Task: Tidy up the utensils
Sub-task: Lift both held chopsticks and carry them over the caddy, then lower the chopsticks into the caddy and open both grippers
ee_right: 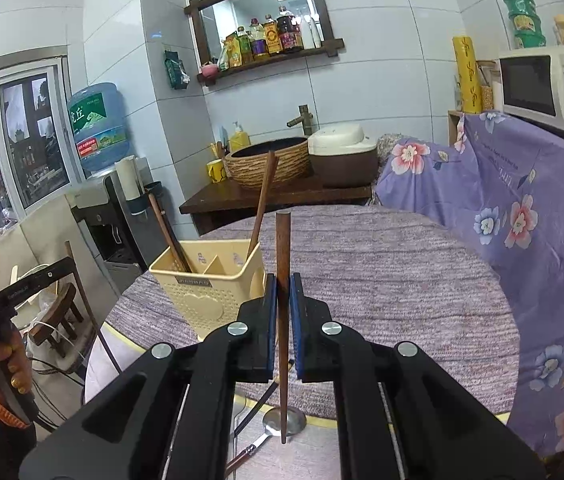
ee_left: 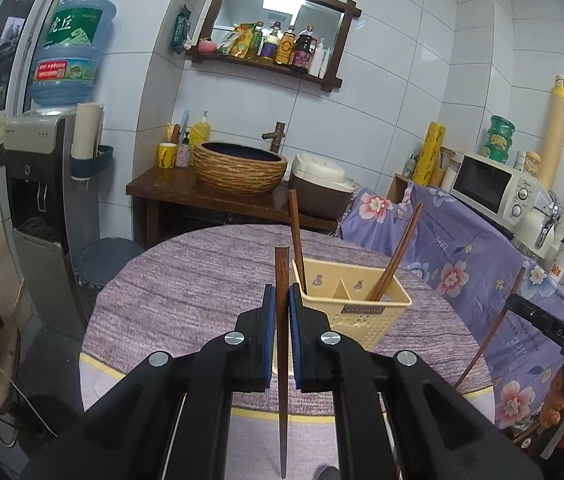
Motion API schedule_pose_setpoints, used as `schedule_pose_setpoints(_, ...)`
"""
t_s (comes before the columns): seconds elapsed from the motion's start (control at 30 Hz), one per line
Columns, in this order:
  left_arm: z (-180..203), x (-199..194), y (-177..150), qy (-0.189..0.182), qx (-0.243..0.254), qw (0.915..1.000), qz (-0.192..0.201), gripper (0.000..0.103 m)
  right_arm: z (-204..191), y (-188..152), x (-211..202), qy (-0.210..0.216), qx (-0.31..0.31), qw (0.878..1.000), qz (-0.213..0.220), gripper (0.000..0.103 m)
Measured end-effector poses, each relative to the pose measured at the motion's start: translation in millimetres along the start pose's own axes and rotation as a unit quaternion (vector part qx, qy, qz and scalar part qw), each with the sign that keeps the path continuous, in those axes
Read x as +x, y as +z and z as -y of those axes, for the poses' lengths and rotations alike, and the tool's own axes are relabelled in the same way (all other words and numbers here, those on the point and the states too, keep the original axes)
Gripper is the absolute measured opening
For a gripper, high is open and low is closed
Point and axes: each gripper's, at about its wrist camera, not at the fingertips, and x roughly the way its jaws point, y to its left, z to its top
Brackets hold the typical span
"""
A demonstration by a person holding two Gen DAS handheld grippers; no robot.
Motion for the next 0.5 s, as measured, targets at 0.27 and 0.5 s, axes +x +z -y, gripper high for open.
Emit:
schedule_pose_setpoints(0.27, 13, -10, 62, -0.018, 0.004, 0.9987, 0.048, 0.008, -12, 65, -4, 0.032, -0.002, 0.999, 0.037, 0.007)
schedule_pose_setpoints(0.5, 27, 0, 127, -0.035, -0.027, 0.9923, 0.116, 0.008, -41, 135, 6, 0.043, 0.008, 0.993, 0.109, 0.007)
